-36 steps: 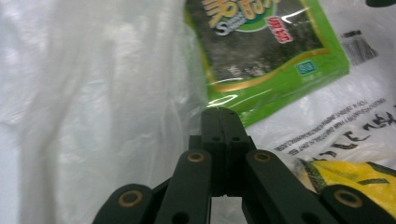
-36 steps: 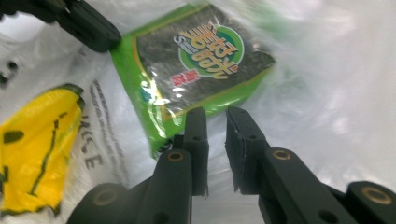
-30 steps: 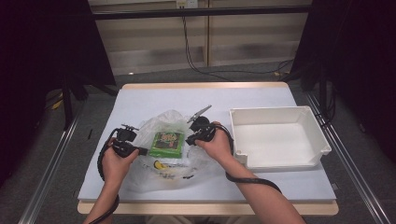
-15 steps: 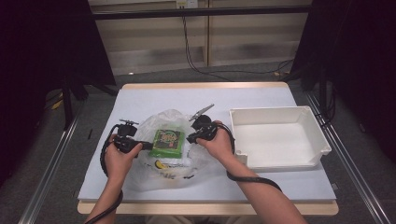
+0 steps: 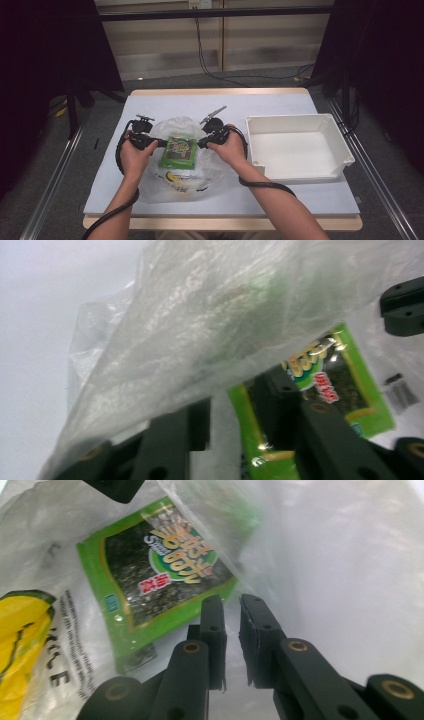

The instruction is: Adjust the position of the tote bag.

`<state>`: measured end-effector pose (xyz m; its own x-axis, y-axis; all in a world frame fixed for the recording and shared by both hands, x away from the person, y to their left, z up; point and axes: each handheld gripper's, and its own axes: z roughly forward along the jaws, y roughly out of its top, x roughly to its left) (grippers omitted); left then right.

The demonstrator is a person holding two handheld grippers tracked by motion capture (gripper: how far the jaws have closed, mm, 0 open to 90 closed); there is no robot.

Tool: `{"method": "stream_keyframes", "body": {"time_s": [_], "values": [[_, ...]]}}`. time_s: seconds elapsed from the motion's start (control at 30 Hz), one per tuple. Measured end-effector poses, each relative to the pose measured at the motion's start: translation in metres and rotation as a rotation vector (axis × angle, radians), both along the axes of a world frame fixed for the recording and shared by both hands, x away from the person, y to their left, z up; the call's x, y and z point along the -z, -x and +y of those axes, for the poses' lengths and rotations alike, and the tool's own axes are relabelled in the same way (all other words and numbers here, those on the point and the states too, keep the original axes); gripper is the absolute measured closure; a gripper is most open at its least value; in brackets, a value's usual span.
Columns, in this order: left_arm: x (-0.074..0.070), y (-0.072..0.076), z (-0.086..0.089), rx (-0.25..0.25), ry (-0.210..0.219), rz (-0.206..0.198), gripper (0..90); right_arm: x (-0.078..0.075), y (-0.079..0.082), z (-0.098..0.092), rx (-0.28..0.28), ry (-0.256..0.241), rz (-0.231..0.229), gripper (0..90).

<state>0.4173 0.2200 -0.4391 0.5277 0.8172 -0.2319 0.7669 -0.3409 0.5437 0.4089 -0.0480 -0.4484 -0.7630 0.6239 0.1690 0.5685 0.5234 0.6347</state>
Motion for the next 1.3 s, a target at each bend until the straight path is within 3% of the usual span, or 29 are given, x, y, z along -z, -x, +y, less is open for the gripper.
{"method": "stream_keyframes", "body": {"time_s": [0.13, 0.2, 0.33, 0.37, 0.43, 0.47, 0.6, 0.67, 0.73, 0.83, 1.03, 1.3], "values": [[0.011, -0.010, 0.006, -0.047, -0.026, -0.004, 62.6, 0.006, -0.004, 0.001, 0.013, 0.013, 0.015, 80.2], [0.016, -0.013, 0.010, -0.080, -0.006, 0.003, 67.2, 0.008, -0.007, 0.001, 0.026, 0.016, 0.015, 80.2], [0.016, -0.012, 0.012, -0.074, 0.016, 0.008, 65.3, 0.008, -0.009, 0.000, 0.044, -0.001, 0.024, 80.2], [0.013, -0.009, 0.012, -0.045, 0.045, 0.017, 63.9, 0.007, -0.009, 0.000, 0.040, 0.007, 0.013, 80.2], [0.011, -0.004, 0.007, -0.041, 0.067, 0.010, 59.9, 0.007, -0.008, 0.000, 0.029, 0.006, 0.004, 80.2], [0.010, -0.002, 0.006, -0.026, 0.076, 0.025, 59.1, 0.006, -0.007, 0.000, 0.039, 0.006, 0.007, 80.2], [0.012, 0.001, 0.000, -0.002, 0.068, 0.031, 56.6, 0.004, -0.005, 0.000, 0.027, 0.005, -0.008, 80.1], [0.016, -0.003, -0.002, -0.017, 0.079, 0.054, 55.5, 0.003, -0.003, 0.000, 0.031, 0.003, 0.001, 80.1], [0.019, -0.006, -0.005, -0.018, 0.065, 0.073, 54.5, 0.003, -0.002, 0.001, 0.035, 0.008, 0.003, 80.0], [0.022, -0.008, -0.009, 0.000, 0.056, 0.092, 58.8, 0.004, -0.003, 0.000, 0.032, 0.008, 0.003, 80.0], [0.018, -0.001, -0.008, 0.024, 0.074, 0.109, 84.1, 0.006, -0.005, -0.001, 0.043, 0.018, 0.015, 80.3], [0.013, 0.019, -0.006, 0.086, 0.069, 0.131, 84.9, 0.007, -0.003, -0.005, 0.051, 0.025, 0.011, 82.5]]}}
